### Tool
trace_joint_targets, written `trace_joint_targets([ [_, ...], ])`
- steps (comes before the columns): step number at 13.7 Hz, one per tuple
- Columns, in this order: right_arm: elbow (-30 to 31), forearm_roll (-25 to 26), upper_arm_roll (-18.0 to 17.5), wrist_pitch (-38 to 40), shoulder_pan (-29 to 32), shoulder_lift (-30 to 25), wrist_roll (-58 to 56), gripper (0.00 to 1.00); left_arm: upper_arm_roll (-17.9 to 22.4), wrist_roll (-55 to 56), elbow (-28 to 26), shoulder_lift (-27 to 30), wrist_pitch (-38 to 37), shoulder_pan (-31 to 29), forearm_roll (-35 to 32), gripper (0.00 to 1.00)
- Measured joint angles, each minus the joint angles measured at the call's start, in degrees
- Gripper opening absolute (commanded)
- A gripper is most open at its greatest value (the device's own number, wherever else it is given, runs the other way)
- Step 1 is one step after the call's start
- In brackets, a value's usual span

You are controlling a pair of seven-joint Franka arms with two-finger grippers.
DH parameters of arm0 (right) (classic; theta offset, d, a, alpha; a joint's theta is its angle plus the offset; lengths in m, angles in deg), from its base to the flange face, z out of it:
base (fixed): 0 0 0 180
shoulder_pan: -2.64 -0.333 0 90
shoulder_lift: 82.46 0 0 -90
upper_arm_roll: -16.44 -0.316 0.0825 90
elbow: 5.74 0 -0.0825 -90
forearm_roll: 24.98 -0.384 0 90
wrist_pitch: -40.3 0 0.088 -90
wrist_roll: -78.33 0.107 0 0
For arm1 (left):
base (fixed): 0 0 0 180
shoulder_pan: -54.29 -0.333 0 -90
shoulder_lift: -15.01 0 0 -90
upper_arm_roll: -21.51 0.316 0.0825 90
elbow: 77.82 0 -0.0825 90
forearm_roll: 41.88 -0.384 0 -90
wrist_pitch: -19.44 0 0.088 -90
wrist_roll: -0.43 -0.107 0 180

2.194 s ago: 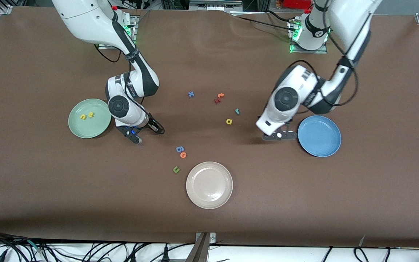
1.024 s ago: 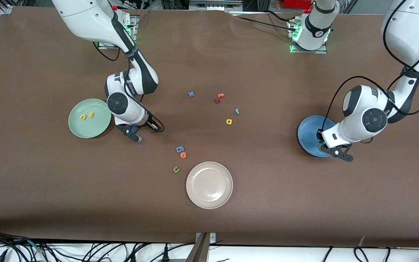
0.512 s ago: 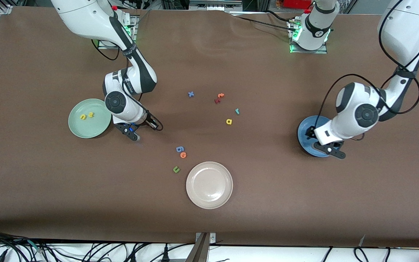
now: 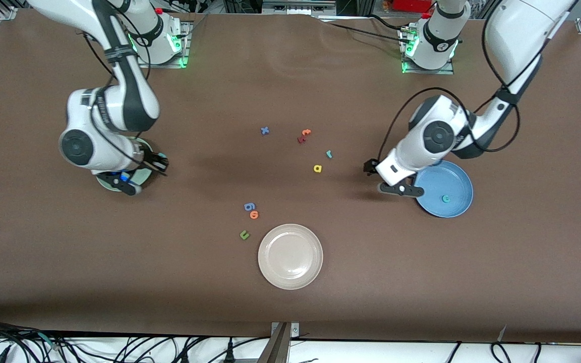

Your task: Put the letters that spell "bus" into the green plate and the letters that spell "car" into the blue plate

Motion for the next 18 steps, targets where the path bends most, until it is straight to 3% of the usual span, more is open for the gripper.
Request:
trace_joint_targets([
  [4, 3.87, 0.0, 5.57, -3.65, 1.36, 3.58, -13.81, 0.0, -0.1, 22.47, -0.15, -0.9, 2.89, 7.67, 0.18, 1.0],
  [9, 6.57, -3.81, 5.56, -9.25, 3.48, 8.49, -20.55, 0.04, 0.31, 34.49, -0.33, -3.2, 6.21, 12.31, -0.36, 0.99],
  [11, 6.57, -4.81, 5.45, -9.29, 3.41, 8.76, -21.02, 0.05, 0.91, 39.3, -0.35, -4.68, 6.77, 13.71, -4.82, 0.93],
  [12, 6.56, -4.86, 5.45, -9.29, 3.37, 8.73, -21.06, 0.11, 1.03, 42.62, -0.35, -5.62, 6.95, 14.07, -8.63, 0.93],
  [13, 6.56, -4.86, 5.45, -9.29, 3.36, 8.73, -21.09, 0.42, 1.08, 45.71, -0.35, -6.65, 7.04, 14.27, -12.42, 0.93],
  [14, 6.55, -4.87, 5.45, -9.3, 3.36, 8.72, -21.11, 0.87, 1.12, 48.12, -0.34, -7.63, 7.16, 14.38, -15.41, 0.91],
  [15, 6.47, -4.89, 5.45, -9.31, 3.36, 8.66, -21.22, 0.98, 1.14, 49.76, -0.34, -8.42, 7.32, 14.43, -17.09, 0.88],
  [18, 4.98, -4.93, 5.46, -8.27, 3.34, 7.24, -21.43, 0.98, 1.19, 51.05, -0.29, -9.2, 7.6, 14.83, -17.69, 0.65],
])
